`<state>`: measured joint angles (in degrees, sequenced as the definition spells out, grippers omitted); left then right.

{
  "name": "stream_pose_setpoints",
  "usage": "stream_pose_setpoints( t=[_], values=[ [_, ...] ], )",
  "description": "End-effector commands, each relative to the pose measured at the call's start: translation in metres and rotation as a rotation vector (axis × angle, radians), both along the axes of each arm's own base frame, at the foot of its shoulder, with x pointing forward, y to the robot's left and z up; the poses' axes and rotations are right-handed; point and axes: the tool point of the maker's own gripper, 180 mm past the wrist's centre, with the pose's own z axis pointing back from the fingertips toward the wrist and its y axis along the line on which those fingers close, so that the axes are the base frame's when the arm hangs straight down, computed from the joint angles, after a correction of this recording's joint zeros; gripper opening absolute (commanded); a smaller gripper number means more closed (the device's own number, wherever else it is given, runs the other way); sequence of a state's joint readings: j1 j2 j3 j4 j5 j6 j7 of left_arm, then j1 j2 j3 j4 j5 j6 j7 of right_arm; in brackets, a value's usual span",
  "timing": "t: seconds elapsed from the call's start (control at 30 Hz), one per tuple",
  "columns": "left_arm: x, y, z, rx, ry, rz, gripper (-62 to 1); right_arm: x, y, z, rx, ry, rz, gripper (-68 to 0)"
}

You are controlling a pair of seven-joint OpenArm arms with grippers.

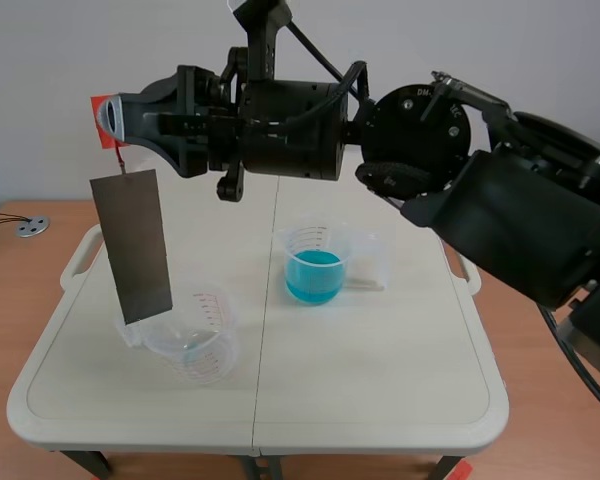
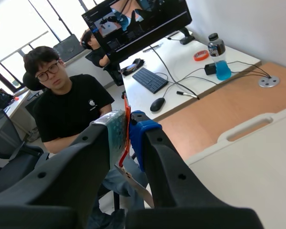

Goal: Hold the metal plate by the orange handle, dip it into the blue solution, take it out and point at it, then put the plate back in the beaker on the left.
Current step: 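Put the plate into the left beaker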

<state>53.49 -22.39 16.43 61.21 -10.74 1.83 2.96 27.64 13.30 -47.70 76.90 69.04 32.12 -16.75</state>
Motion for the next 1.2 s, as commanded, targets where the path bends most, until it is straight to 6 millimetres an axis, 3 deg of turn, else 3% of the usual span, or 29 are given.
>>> stream_pose_setpoints(
  t=[0.0, 0.7, 0.9, 1.17],
  values=[
    [-0.004, 0.001, 0.002, 0.001, 0.006, 0.001, -53.2, 0.001, 0.002, 0.017, 0.044, -0.038, -0.004, -66.0],
    [-0.003, 0.001, 0.002, 0.001, 0.005, 0.001, -53.2, -0.014, 0.005, -0.014, 0.007, 0.002, -0.018, -66.0],
    [-0.004, 0.001, 0.002, 0.001, 0.005, 0.001, -53.2, -0.009, 0.002, -0.004, 0.058, -0.012, -0.046, -66.0],
    [-0.003, 0.001, 0.002, 0.001, 0.003, 0.001, -53.2, -0.009, 0.002, -0.006, 0.044, -0.026, -0.047, -66.0]
  ],
)
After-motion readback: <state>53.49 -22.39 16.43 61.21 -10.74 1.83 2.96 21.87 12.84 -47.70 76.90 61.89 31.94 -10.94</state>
